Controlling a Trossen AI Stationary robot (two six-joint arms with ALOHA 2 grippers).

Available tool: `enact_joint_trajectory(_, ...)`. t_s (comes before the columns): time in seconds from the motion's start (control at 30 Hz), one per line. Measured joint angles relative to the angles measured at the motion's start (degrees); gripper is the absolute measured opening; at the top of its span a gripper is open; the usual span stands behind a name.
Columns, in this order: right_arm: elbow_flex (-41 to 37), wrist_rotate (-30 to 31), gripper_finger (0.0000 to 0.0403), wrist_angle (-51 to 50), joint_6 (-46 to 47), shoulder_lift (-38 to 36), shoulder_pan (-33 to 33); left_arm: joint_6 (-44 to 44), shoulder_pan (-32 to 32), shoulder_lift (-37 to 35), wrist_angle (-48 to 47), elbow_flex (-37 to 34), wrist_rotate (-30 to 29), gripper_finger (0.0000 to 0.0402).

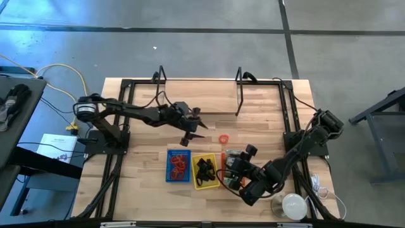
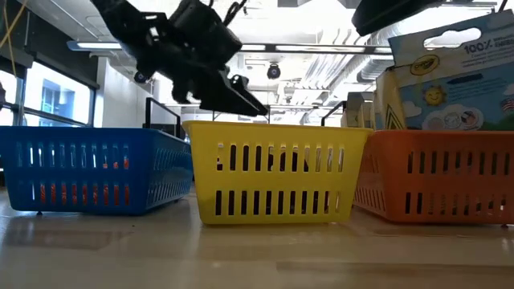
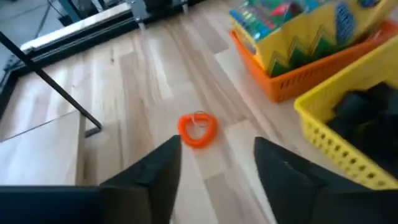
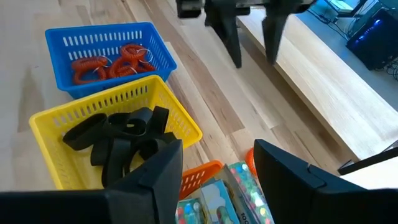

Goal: Pick & Place Office Desk Supplies
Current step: Put the orange spring keychain into the blue basket

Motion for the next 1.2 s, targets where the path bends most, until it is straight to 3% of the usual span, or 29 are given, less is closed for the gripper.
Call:
enact_joint_trajectory(0.1, 0.00, -0.13, 0.0186, -0.05, 0.13, 0.00, 0.00, 0.51, 0.00, 2.50, 5.96, 0.03, -1.19, 0.0234)
enact_joint_trajectory(0.27, 0.00, -1.36, 0.0186, 0.02, 0.15, 0.00, -0.02, -6.98, 0.04, 7.04, 15.02, 0.05, -1.31, 0.0277)
enact_joint_trajectory(0.73, 0.00, -2.60, 0.0185, 0.20, 0.13, 0.00, -0.04, -16.68, -0.11, 20.98, 34.77, 0.04, -2.58, 0.0285)
enact_joint_trajectory(0.9, 0.00, -2.58, 0.0185, 0.23, 0.04, 0.02, -0.04, -17.99, -0.57, 21.82, 35.34, 0.04, -5.06, 0.0285)
enact_joint_trajectory(1.07, 0.00, -2.59, 0.0184, 0.26, -0.02, 0.02, -0.38, -16.32, -4.73, 21.80, 33.76, 0.49, -15.28, 0.0285)
enact_joint_trajectory(1.2, 0.00, -2.64, 0.0183, 0.26, -0.02, 0.04, -0.80, -15.21, -7.47, 21.78, 29.26, 3.08, -17.76, 0.0285)
